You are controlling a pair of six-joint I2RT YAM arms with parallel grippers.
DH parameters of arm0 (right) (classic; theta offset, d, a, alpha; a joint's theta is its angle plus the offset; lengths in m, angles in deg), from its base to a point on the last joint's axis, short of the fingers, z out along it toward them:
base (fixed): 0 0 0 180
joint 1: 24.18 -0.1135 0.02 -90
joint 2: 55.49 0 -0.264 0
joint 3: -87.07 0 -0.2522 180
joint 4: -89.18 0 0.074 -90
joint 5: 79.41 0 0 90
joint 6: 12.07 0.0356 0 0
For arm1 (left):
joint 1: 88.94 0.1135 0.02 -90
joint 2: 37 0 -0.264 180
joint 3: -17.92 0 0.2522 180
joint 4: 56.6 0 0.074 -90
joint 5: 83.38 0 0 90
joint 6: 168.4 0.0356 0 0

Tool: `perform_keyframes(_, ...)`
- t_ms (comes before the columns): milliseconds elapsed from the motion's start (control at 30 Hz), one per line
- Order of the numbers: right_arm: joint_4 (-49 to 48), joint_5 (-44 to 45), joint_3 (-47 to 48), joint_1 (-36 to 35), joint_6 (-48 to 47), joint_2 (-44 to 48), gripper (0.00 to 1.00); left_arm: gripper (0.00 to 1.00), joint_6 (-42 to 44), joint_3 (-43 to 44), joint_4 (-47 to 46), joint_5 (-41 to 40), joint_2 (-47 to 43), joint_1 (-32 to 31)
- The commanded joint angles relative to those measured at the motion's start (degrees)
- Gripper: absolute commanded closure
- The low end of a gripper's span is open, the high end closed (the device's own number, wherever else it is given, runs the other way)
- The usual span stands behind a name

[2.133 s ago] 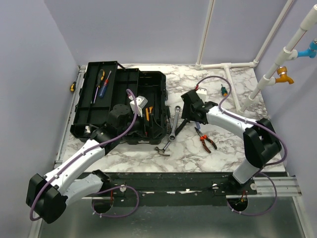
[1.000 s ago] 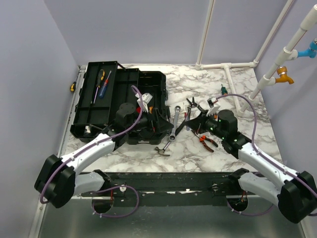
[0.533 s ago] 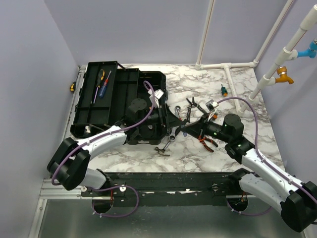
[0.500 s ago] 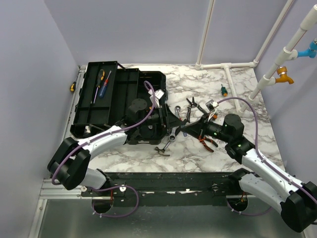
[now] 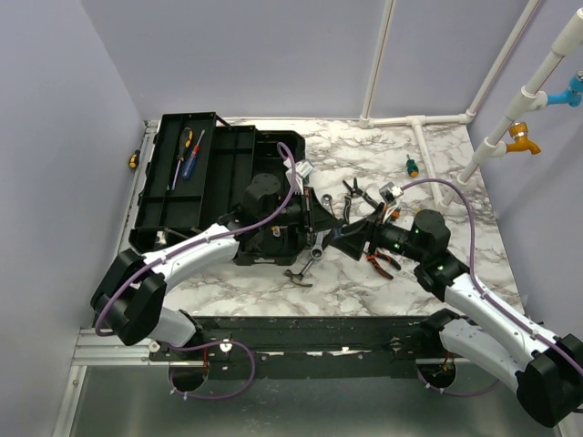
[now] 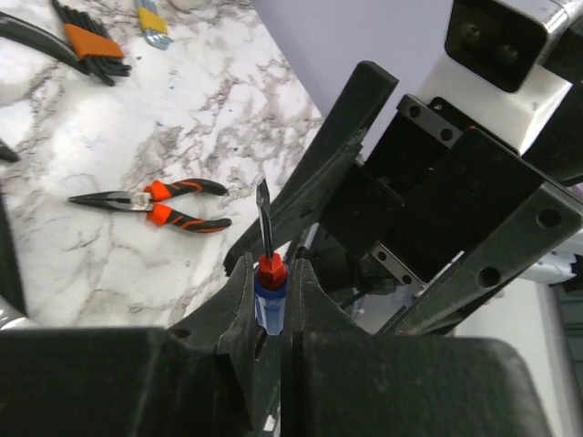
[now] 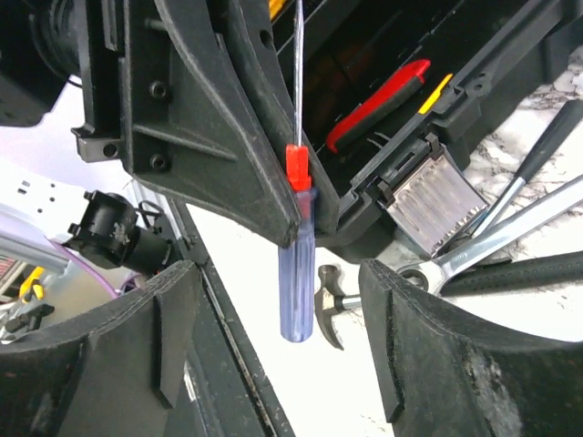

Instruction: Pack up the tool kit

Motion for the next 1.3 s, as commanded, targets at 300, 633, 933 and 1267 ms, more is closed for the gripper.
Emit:
perform_keyframes(300, 6.29, 15.57, -1.02, -0.37, -1.17, 8.95, 0.17, 1.0, 31.52, 25.14, 66.51, -50.65, -8.36, 5.56)
perform_keyframes(633, 9.93, 14.92, 1.08, -0.36, -2.27, 7.35, 0.17, 1.0, 33.23, 40.57, 84.46, -71.24, 9.74, 11.51)
perform_keyframes(933, 10.41, 18.66, -1.06, -0.33, -0.73, 7.92, 0.18, 1.0, 32.83, 42.2, 86.08, -78.18, 13.81, 13.89)
perform_keyframes(1267, 14.16, 27.27, -0.46, -0.32, 0.71, 7.17, 0.2, 1.0, 32.1, 43.47, 87.34, -78.93, 14.17, 14.17)
